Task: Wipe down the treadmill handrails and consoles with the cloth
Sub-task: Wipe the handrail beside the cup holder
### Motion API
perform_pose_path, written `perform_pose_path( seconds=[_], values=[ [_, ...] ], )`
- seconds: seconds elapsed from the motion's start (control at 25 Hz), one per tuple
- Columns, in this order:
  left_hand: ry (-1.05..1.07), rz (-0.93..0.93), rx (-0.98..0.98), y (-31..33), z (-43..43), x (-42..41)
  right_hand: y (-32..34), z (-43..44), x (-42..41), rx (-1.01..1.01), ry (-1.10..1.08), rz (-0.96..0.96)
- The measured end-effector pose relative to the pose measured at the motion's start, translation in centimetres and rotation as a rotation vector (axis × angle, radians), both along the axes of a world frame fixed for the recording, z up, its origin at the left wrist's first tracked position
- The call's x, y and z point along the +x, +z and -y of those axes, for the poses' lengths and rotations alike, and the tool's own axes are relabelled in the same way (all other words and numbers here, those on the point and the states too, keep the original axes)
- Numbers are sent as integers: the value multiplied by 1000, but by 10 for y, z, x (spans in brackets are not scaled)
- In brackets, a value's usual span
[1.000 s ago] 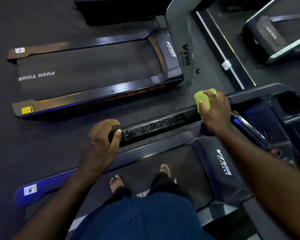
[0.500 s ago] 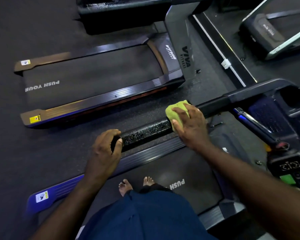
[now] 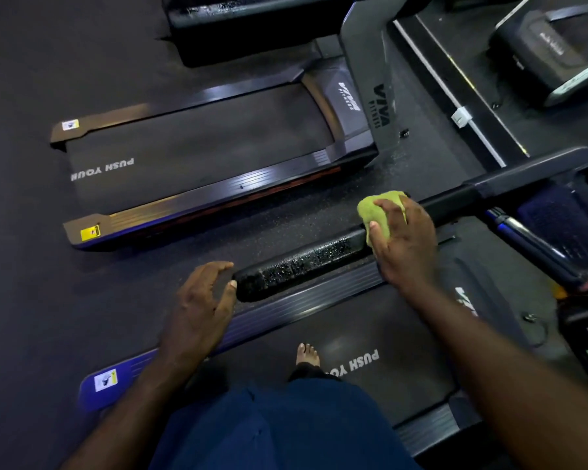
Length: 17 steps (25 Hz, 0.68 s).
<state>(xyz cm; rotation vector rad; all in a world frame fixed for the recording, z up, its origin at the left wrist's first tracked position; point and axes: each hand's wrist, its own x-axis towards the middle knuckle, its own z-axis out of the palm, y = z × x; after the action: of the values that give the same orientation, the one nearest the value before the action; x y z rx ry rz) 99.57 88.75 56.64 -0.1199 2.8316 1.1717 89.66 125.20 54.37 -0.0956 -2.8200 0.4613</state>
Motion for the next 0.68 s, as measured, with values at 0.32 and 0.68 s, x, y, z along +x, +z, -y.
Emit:
perform_pose_path(
  seconds=[0.32, 0.68],
  values=[
    [-292, 21, 144, -14, 92, -46, 20, 58, 12, 157, -39, 49],
    [-525, 56, 231, -27, 148, -84, 34, 153, 44, 106, -88, 187]
  ],
)
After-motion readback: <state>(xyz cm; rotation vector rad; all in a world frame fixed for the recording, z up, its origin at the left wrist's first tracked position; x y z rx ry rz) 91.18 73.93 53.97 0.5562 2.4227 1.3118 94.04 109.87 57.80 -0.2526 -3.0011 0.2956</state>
